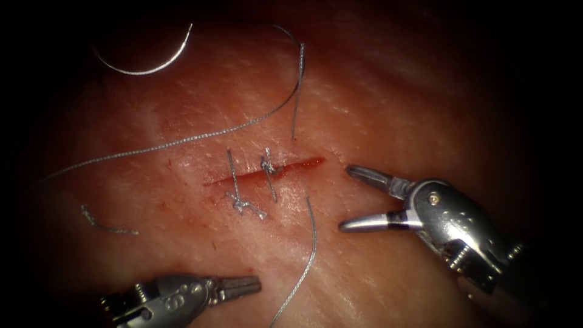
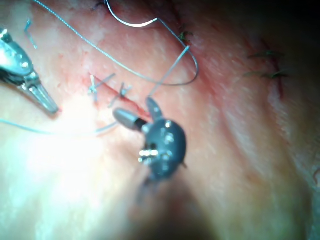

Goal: Wound Closure

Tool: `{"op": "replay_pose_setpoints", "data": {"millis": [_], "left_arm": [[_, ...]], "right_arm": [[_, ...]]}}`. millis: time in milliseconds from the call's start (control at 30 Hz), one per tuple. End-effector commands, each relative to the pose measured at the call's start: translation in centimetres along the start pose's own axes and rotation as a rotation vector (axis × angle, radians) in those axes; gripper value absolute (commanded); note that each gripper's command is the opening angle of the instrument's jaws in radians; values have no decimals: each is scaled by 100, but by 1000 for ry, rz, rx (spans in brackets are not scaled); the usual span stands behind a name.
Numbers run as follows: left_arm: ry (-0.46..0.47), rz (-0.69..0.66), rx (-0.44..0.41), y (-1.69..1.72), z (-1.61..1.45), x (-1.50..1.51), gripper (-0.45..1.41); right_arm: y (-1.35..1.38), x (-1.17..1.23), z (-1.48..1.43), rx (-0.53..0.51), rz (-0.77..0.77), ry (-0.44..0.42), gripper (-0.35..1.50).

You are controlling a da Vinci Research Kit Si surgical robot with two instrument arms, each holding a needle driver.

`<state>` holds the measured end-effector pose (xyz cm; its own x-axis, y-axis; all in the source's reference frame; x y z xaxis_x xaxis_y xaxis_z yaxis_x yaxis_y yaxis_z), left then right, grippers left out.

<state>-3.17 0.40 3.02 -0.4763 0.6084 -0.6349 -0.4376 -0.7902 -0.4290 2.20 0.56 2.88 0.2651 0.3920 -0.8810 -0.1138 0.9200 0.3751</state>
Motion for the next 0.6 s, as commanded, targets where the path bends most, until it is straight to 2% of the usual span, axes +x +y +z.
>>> {"op": "replay_pose_setpoints", "data": {"millis": [33, 100, 133, 167, 200, 300, 400, 433, 467, 500, 600], "left_arm": [[2, -1, 5, 2, 6, -1, -45], [5, -5, 15, 9, 4, 1, -45], [5, -6, 18, 12, 3, 2, -33], [4, -8, 23, 17, 1, 4, 4], [3, -10, 27, 20, 0, 6, 22], [3, -17, 39, 32, -2, 13, 56], [7, -14, 22, 41, -2, 17, 71], [11, -20, 11, 47, 2, 19, 88], [11, -20, 11, 47, 2, 19, 88], [11, -31, 15, 50, 6, 19, 98], [13, -38, 20, 53, 14, 12, 91]], "right_arm": [[3, 0, 6, 6, -3, 4, 121], [3, 0, 7, 7, -3, 1, 121], [4, -1, 7, 7, -3, 1, 121], [4, -2, 7, 6, -3, 1, 121], [5, -2, 7, 6, -4, 1, 121], [7, -4, 8, 5, -4, 1, 121], [6, -5, 10, 5, -6, 1, 121], [5, -6, 11, 4, -7, 1, 121], [5, -6, 11, 4, -7, 1, 121], [3, -8, 12, 4, -9, 2, 121], [2, -10, 14, 3, -12, 2, 121]]}}
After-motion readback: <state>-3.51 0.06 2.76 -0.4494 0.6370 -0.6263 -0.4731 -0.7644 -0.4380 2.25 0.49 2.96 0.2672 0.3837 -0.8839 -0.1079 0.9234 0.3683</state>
